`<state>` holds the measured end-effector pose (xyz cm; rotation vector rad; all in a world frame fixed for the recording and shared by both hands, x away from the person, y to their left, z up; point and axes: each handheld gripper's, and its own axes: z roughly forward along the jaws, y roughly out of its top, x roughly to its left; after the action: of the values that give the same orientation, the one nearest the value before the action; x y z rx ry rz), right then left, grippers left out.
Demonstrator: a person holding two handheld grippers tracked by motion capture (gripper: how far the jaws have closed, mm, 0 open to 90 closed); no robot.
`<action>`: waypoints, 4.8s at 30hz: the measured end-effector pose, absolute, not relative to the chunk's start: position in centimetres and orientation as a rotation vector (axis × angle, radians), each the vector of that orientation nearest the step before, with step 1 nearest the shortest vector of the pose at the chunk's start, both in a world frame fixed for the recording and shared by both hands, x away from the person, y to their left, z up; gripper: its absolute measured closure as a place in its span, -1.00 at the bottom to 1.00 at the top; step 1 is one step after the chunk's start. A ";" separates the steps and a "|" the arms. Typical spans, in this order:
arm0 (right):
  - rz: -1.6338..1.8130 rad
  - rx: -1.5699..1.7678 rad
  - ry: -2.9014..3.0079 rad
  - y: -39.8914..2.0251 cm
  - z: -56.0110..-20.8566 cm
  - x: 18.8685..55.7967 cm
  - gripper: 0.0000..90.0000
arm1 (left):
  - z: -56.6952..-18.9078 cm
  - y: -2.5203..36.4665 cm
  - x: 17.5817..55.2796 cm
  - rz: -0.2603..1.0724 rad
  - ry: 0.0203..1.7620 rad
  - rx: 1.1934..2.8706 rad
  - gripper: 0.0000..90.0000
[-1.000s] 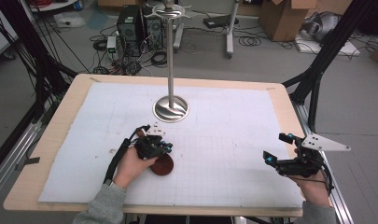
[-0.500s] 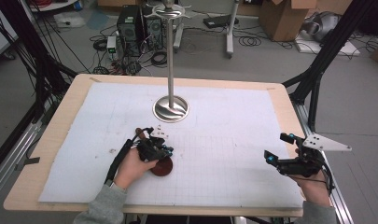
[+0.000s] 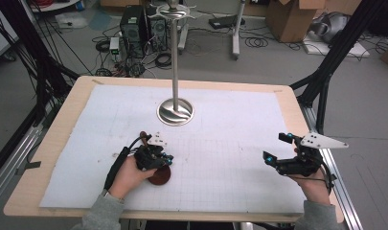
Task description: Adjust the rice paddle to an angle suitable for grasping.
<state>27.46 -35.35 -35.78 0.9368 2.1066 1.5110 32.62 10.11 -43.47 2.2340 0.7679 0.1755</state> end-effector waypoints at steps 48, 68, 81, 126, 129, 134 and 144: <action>1.605 0.845 2.130 -31.3 -35.4 31.3 -0.94 | -43.3 16.0 29.2 0.213 0.860 2.219 0.99; 1.619 0.826 2.152 -30.1 -35.7 32.6 -0.93 | -43.4 19.4 28.6 0.230 0.957 2.173 0.99; 1.622 0.829 2.156 -30.0 -35.7 32.7 -0.94 | -43.5 21.4 28.6 0.241 1.014 2.140 0.99; 1.516 0.878 2.189 -31.9 -36.5 30.4 -0.94 | -40.1 21.6 30.9 0.385 0.860 2.008 -0.29; 1.509 0.894 2.188 -32.3 -36.6 30.0 -0.94 | -40.1 21.3 31.2 0.371 0.826 2.010 -0.68; 1.512 0.900 2.168 -33.0 -36.4 29.5 -0.94 | -39.9 21.3 31.6 0.373 0.821 2.035 -0.73; 1.520 0.916 2.159 -33.6 -36.4 29.1 -0.94 | -40.5 22.0 32.3 0.375 0.865 2.061 -0.73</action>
<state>29.13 -33.63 -36.43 0.9159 2.1587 1.5204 32.28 22.04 -40.54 2.0608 0.8645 0.3750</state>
